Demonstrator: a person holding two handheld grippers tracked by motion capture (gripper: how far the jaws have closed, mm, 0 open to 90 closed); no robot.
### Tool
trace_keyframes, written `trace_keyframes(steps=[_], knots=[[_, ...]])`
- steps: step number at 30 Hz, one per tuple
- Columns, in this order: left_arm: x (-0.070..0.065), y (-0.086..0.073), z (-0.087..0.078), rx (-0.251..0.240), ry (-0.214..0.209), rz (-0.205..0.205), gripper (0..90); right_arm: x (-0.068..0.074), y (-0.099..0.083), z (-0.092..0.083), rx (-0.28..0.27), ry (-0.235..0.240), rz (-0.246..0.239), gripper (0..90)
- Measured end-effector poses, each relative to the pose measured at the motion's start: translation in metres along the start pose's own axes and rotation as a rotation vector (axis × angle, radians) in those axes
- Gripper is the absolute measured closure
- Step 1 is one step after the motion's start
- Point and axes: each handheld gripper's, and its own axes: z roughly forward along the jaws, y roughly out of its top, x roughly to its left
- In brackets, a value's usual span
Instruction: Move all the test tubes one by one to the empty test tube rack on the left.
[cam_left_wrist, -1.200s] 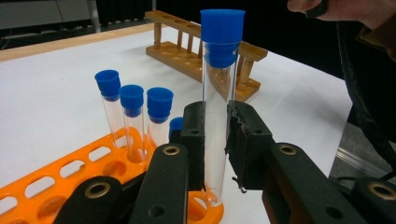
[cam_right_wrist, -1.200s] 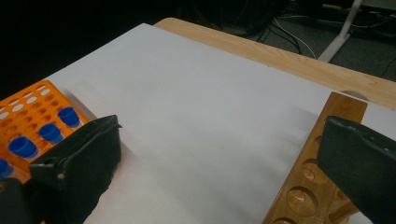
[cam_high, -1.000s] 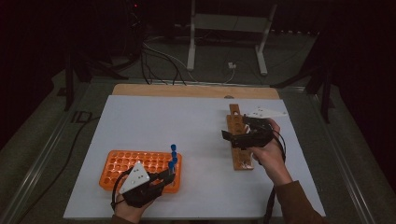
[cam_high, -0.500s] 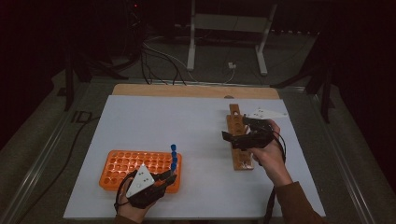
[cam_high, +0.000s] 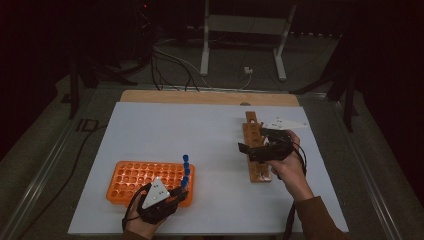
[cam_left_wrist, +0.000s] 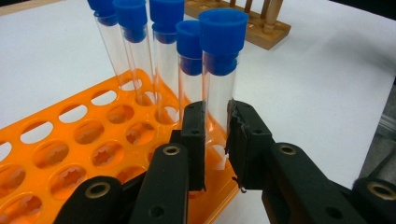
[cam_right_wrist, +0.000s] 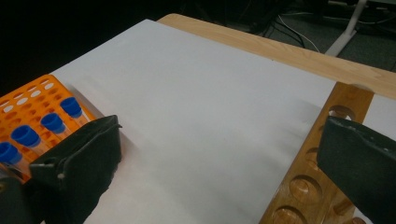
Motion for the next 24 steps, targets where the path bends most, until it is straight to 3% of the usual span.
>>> trace_keyframes(steps=[6, 9, 16, 24], knots=[[-0.002, 0.001, 0.003, 0.03, 0.007, 0.023, 77.6, -0.002, -0.004, -0.001, 0.002, -0.002, 0.009, 0.5], [-0.004, -0.001, 0.006, 0.069, 0.018, 0.048, 77.8, -0.004, -0.006, -0.001, 0.002, -0.004, 0.012, 0.5], [-0.007, -0.001, 0.006, 0.076, 0.03, 0.064, 77.9, -0.005, -0.011, 0.0, 0.006, -0.003, 0.024, 0.5], [-0.007, -0.001, 0.005, 0.073, 0.028, 0.046, 77.4, -0.006, -0.017, 0.003, 0.013, -0.001, 0.029, 0.5]])
